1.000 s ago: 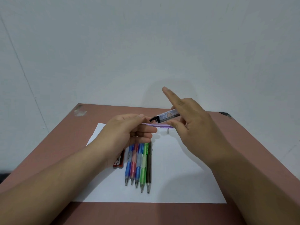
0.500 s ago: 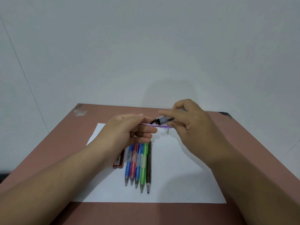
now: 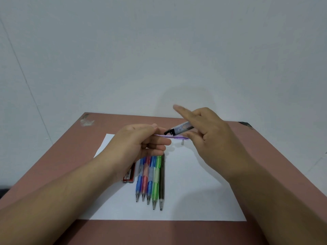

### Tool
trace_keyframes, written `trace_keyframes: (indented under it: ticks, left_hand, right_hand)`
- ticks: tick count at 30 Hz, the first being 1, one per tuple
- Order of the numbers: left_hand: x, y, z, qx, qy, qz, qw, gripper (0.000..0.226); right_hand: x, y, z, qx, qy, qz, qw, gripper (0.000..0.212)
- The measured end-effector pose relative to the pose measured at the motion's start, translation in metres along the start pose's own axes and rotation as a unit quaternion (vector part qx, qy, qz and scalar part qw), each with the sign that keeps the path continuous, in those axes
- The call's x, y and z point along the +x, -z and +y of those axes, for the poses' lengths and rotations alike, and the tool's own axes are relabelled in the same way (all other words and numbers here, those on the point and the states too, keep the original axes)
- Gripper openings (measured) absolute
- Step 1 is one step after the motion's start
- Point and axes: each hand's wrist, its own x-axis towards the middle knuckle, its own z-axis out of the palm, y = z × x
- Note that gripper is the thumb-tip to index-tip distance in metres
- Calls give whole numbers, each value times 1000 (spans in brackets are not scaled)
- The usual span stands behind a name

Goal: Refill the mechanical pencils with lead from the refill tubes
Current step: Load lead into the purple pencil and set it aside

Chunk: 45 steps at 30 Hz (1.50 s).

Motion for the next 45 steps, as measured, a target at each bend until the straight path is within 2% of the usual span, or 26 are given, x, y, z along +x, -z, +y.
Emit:
trace_keyframes:
  ticks: [5,11,17,23,27,31,35,37,42,45]
  left_hand:
    - [0,1,0,-10,4,-2,1000,29]
    - [-1,2,1,-17,0,-19,1000,31]
    - [-2,0,2,-36,20,-23,999,30]
    - [-2,0,1,-25,22,-25,999,32]
    - [-2,-1,2,-32,25,-19,999,32]
    - [-3,-1,3,-33,28,-17,999,31]
    - [-3,-2,2,-28,24,-18,999,31]
    - [-3,-2,2,-28,23,-15,999,31]
    - [-2,-2,2,-27,10,-1,1000,30]
    - [-2,0,2,-18,-12,7,1000,29]
  right_hand:
    - [1,6,-6,-1,-21,-24,999,80]
    - [-2,-2,2,29,-6,7,1000,54]
    - [0,6,-6,11,-30,-17,999,77]
    - [-2,-2,2,36,-6,-14,999,52]
    - [0,2,-3,-9,-19,-35,999,75]
    - [0,4,-6,-9,-22,-36,999,81]
    - [-2,-2,0,38,-17,-16,999,55]
    - [-2,-2,1,34,-17,-13,999,50]
    - [0,7,-8,-9,-39,-46,998,81]
    - [0,6,-7,4,-44,-37,998,75]
